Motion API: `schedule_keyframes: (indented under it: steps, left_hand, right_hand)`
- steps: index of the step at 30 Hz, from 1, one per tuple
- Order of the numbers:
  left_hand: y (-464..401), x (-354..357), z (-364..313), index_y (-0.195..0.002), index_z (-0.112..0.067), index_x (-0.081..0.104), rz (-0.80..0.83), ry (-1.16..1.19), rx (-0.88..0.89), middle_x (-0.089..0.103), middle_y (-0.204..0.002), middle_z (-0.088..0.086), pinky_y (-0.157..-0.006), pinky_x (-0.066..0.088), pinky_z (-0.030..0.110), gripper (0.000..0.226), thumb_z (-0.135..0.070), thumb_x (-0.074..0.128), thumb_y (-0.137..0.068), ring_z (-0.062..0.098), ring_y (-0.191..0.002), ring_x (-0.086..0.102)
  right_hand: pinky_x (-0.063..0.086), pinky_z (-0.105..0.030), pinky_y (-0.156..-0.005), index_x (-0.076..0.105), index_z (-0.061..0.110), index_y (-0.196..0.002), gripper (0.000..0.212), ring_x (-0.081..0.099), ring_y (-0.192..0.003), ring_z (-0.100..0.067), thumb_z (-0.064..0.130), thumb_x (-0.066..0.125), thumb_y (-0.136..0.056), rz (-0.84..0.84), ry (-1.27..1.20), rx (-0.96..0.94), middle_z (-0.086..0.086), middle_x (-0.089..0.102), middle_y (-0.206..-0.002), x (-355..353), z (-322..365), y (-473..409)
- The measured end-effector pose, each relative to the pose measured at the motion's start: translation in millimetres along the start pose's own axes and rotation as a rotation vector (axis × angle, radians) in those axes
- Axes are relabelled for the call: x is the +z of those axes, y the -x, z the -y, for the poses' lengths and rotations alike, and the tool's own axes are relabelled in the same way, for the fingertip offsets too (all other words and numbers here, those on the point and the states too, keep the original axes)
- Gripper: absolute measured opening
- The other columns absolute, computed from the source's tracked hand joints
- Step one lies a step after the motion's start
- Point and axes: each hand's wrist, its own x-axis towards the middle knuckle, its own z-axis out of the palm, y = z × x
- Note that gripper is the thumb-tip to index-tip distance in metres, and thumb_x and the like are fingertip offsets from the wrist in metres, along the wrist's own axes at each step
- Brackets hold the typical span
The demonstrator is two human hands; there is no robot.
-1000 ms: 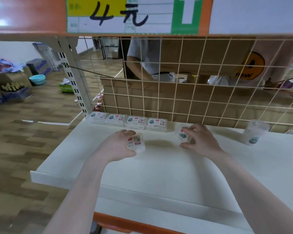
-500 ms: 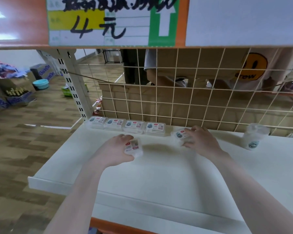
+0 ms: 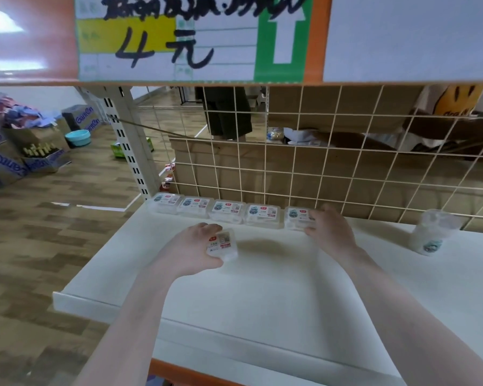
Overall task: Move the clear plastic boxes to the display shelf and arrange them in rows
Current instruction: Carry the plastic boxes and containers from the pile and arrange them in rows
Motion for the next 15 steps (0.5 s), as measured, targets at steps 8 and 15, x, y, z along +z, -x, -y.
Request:
schedule_keyframes:
  steps: [8,15]
  left_hand:
    - [-0.9,1.2,1.9,-0.136,-0.026,0.042,-0.001,0.010,-0.004,0.050,-0.128,-0.004,-0.078,0.039,0.022,0.064,-0.030,0.066,-0.077,0.018,-0.112,0.050]
    - [0.0,0.4,1.4,-0.137,-0.026,0.041,0.007,0.008,0.015,0.049,-0.130,-0.004,-0.082,0.042,0.024,0.064,-0.029,0.066,-0.077,0.018,-0.114,0.049]
  right_hand:
    - [0.044,-0.032,-0.078,0.058,0.015,-0.121,0.035,0.053,-0.102,-0.030,0.022,0.057,-0.086,0.027,-0.016,-0.023,-0.010,0.046,-0.111,-0.4,0.8,-1.7]
    - [0.043,-0.032,-0.078,0.057,0.017,-0.122,0.036,0.052,-0.103,-0.029,0.022,0.056,-0.087,0.013,-0.037,-0.016,-0.009,0.047,-0.114,-0.2,4.0,-0.2]
